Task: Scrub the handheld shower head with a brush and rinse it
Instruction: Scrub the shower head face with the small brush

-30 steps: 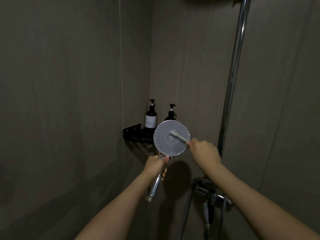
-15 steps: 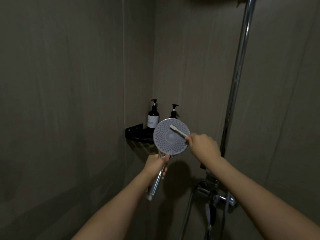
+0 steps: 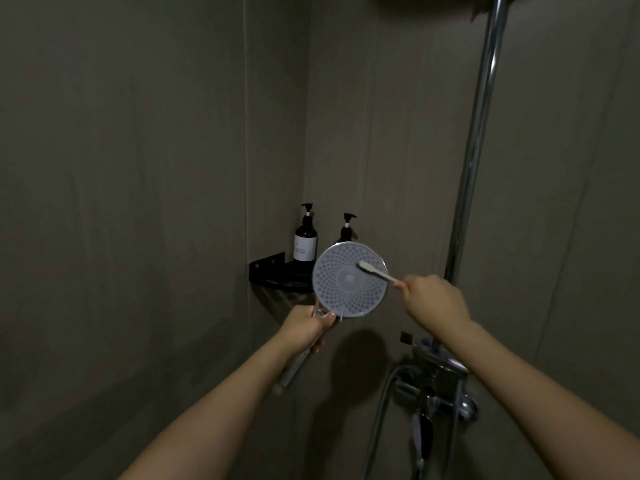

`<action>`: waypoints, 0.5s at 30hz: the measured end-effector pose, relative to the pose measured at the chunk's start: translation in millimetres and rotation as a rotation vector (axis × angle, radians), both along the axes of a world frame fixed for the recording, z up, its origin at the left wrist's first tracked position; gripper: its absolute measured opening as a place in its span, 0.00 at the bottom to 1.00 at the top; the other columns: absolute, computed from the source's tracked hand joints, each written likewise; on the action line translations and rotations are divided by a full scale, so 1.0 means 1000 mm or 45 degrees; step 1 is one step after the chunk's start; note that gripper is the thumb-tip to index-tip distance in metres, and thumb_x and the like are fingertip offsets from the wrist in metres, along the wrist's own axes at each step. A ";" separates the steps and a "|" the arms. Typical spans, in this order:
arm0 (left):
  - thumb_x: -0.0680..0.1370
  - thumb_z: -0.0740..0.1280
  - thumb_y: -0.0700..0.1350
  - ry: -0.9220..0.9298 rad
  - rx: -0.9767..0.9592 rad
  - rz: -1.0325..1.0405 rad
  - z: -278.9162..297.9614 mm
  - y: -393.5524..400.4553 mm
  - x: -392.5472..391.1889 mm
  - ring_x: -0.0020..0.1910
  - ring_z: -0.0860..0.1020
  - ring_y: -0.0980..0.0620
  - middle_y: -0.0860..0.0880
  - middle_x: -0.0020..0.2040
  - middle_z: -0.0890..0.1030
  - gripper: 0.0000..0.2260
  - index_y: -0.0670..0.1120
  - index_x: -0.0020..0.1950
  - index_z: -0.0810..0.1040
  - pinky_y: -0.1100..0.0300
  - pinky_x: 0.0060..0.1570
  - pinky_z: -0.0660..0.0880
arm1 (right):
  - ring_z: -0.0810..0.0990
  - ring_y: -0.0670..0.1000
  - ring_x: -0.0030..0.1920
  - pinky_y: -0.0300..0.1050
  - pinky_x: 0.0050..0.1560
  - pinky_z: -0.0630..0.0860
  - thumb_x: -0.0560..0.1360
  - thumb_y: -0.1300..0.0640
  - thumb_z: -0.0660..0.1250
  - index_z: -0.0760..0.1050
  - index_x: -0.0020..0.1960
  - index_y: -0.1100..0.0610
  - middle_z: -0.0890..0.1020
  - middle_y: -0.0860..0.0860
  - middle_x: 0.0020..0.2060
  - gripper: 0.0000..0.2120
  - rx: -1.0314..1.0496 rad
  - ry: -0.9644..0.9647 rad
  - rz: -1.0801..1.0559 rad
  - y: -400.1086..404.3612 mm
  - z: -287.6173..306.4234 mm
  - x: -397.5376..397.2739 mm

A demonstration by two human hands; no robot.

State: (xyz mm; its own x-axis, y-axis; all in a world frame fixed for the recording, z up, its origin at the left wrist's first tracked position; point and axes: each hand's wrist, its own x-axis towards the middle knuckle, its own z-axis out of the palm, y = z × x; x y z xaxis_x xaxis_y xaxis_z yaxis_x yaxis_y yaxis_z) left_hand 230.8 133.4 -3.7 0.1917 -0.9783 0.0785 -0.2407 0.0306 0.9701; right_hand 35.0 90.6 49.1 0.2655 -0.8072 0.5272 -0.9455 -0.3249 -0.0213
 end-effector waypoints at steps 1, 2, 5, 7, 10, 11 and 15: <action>0.78 0.63 0.43 -0.025 -0.005 -0.001 0.002 -0.001 0.001 0.22 0.69 0.54 0.45 0.29 0.71 0.08 0.42 0.40 0.71 0.64 0.23 0.66 | 0.80 0.58 0.41 0.48 0.40 0.75 0.81 0.48 0.50 0.76 0.49 0.58 0.79 0.56 0.40 0.20 0.005 -0.010 0.011 0.002 0.002 0.002; 0.78 0.63 0.43 -0.035 -0.011 0.000 0.005 -0.001 0.000 0.22 0.69 0.53 0.45 0.29 0.71 0.08 0.42 0.40 0.71 0.64 0.23 0.66 | 0.80 0.58 0.41 0.48 0.39 0.75 0.81 0.48 0.50 0.76 0.48 0.58 0.78 0.55 0.38 0.20 0.023 -0.043 0.047 0.005 0.006 0.007; 0.78 0.63 0.42 -0.044 -0.079 0.011 0.017 -0.005 0.002 0.21 0.69 0.53 0.43 0.28 0.71 0.10 0.43 0.36 0.71 0.64 0.22 0.66 | 0.79 0.58 0.41 0.49 0.40 0.76 0.80 0.49 0.51 0.75 0.42 0.56 0.78 0.56 0.38 0.19 0.078 -0.199 0.107 0.011 0.024 0.019; 0.78 0.63 0.42 -0.099 -0.132 0.008 0.035 -0.004 0.008 0.22 0.70 0.53 0.45 0.27 0.72 0.11 0.43 0.35 0.72 0.63 0.23 0.67 | 0.79 0.59 0.42 0.49 0.41 0.76 0.80 0.49 0.51 0.75 0.42 0.56 0.79 0.57 0.41 0.18 0.025 -0.273 0.086 0.013 0.038 0.011; 0.78 0.63 0.42 -0.203 -0.226 -0.032 0.071 0.005 0.016 0.21 0.70 0.54 0.47 0.24 0.72 0.13 0.44 0.33 0.71 0.63 0.22 0.68 | 0.78 0.60 0.42 0.49 0.40 0.75 0.80 0.48 0.52 0.74 0.42 0.56 0.81 0.59 0.43 0.17 -0.116 -0.318 0.075 0.025 0.060 0.000; 0.78 0.63 0.42 -0.219 -0.266 -0.052 0.084 0.009 0.016 0.21 0.69 0.53 0.46 0.25 0.71 0.13 0.45 0.33 0.71 0.62 0.22 0.67 | 0.77 0.60 0.40 0.48 0.38 0.72 0.80 0.48 0.52 0.72 0.41 0.55 0.80 0.60 0.42 0.17 -0.182 -0.331 0.088 0.031 0.069 0.001; 0.78 0.63 0.43 -0.260 -0.419 -0.124 0.134 0.031 0.007 0.20 0.68 0.53 0.46 0.24 0.70 0.14 0.44 0.33 0.69 0.61 0.23 0.66 | 0.77 0.64 0.42 0.46 0.35 0.66 0.79 0.48 0.52 0.75 0.46 0.56 0.80 0.62 0.41 0.17 -0.446 -0.363 0.118 0.059 0.108 0.001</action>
